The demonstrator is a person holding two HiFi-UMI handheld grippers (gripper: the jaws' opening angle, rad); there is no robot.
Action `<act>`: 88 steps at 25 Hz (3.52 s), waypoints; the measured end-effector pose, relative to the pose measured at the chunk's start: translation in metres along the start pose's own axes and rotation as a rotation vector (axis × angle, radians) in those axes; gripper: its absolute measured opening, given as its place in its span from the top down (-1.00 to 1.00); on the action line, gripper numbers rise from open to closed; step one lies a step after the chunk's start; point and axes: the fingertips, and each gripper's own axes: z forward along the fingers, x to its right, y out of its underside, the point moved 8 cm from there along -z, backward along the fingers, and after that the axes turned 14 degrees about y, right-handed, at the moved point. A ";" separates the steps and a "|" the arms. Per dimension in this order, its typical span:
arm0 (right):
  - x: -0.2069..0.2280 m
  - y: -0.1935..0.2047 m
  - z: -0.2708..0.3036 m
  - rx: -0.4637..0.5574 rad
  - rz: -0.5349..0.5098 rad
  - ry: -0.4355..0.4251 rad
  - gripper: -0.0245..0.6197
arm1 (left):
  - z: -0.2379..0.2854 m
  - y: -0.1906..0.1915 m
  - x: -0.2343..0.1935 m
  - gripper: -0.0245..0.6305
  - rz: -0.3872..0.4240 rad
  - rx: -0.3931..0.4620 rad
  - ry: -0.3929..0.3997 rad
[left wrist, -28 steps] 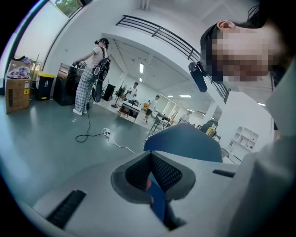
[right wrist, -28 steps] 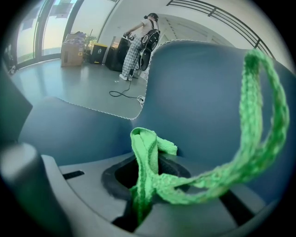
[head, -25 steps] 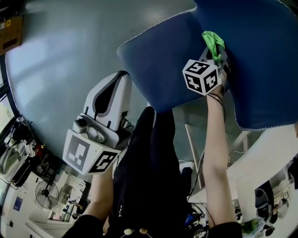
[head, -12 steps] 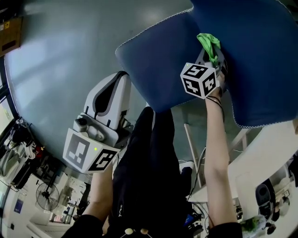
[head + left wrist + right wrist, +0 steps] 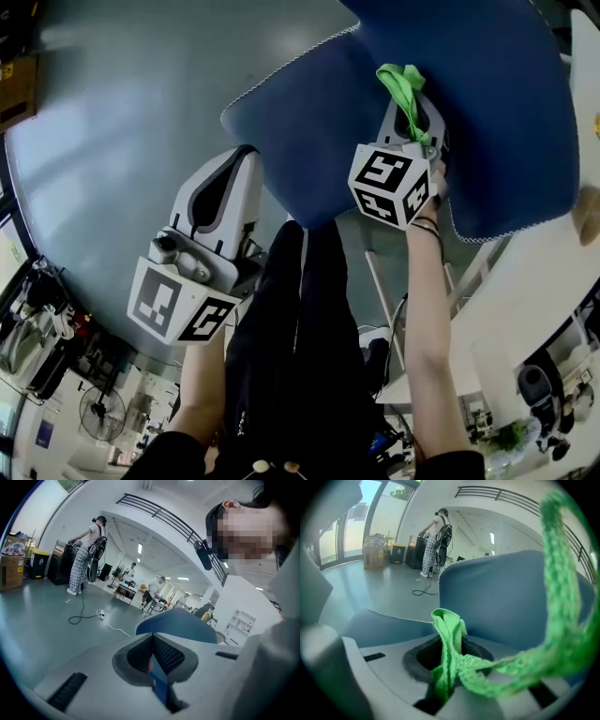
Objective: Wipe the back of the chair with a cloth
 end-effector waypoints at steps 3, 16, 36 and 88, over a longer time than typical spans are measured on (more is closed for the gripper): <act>0.015 -0.012 -0.015 0.026 0.015 0.013 0.79 | 0.004 -0.007 0.001 0.92 -0.001 0.000 0.016; 0.106 -0.037 -0.087 0.115 0.226 0.138 0.79 | 0.015 -0.016 0.018 0.92 0.015 -0.008 0.055; 0.210 -0.043 -0.147 0.178 0.384 0.410 0.79 | 0.026 -0.040 0.032 0.92 0.025 -0.029 0.051; 0.185 0.007 -0.118 0.114 0.573 0.233 0.79 | 0.027 -0.019 0.071 0.92 0.120 -0.122 0.095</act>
